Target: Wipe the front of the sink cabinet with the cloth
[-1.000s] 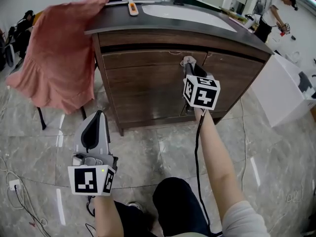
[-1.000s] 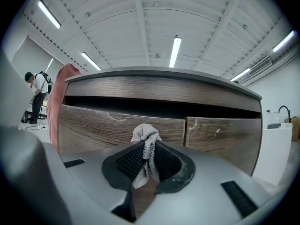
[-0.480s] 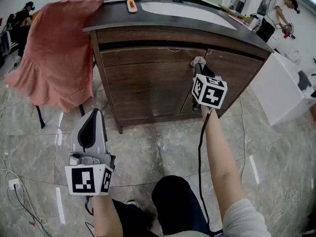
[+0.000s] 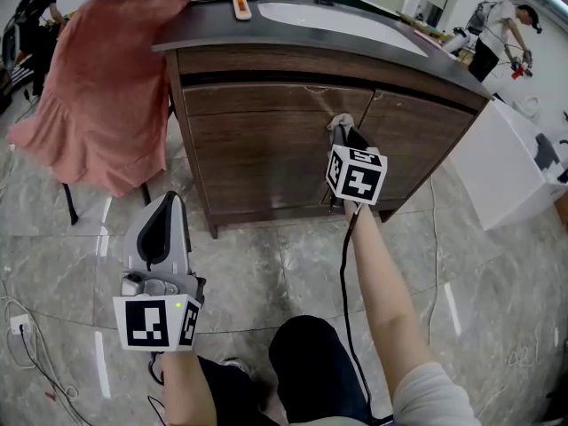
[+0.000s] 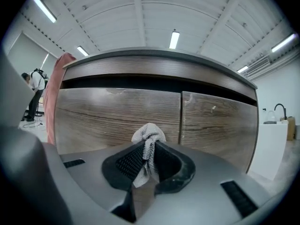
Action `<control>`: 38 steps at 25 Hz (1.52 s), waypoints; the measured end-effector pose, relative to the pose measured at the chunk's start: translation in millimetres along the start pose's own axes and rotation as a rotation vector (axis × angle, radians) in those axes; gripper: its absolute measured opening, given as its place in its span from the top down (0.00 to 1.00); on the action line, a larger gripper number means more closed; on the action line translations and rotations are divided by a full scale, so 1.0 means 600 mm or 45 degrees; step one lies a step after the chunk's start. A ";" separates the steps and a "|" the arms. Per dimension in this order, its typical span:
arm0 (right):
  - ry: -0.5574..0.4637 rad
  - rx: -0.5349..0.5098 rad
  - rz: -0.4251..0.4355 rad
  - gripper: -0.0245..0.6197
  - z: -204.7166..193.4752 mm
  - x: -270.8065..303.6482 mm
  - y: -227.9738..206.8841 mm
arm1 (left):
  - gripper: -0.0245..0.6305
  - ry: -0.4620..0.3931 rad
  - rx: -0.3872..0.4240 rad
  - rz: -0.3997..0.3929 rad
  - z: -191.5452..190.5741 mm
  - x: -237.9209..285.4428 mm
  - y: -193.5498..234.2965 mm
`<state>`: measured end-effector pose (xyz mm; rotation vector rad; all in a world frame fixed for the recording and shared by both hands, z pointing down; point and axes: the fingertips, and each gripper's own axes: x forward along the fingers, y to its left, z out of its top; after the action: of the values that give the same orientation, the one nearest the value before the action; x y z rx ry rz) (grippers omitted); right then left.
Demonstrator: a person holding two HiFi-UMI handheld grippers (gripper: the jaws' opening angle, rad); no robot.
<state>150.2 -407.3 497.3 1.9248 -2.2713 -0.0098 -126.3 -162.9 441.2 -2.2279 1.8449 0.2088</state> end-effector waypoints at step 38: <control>0.015 -0.194 0.568 0.87 -0.026 -0.012 0.515 | 0.95 -0.039 0.013 0.121 0.020 -0.042 0.067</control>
<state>-149.2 -346.2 546.3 1.3109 -2.5544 -0.1125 -170.1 -142.8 432.4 -2.1203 1.9334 0.2483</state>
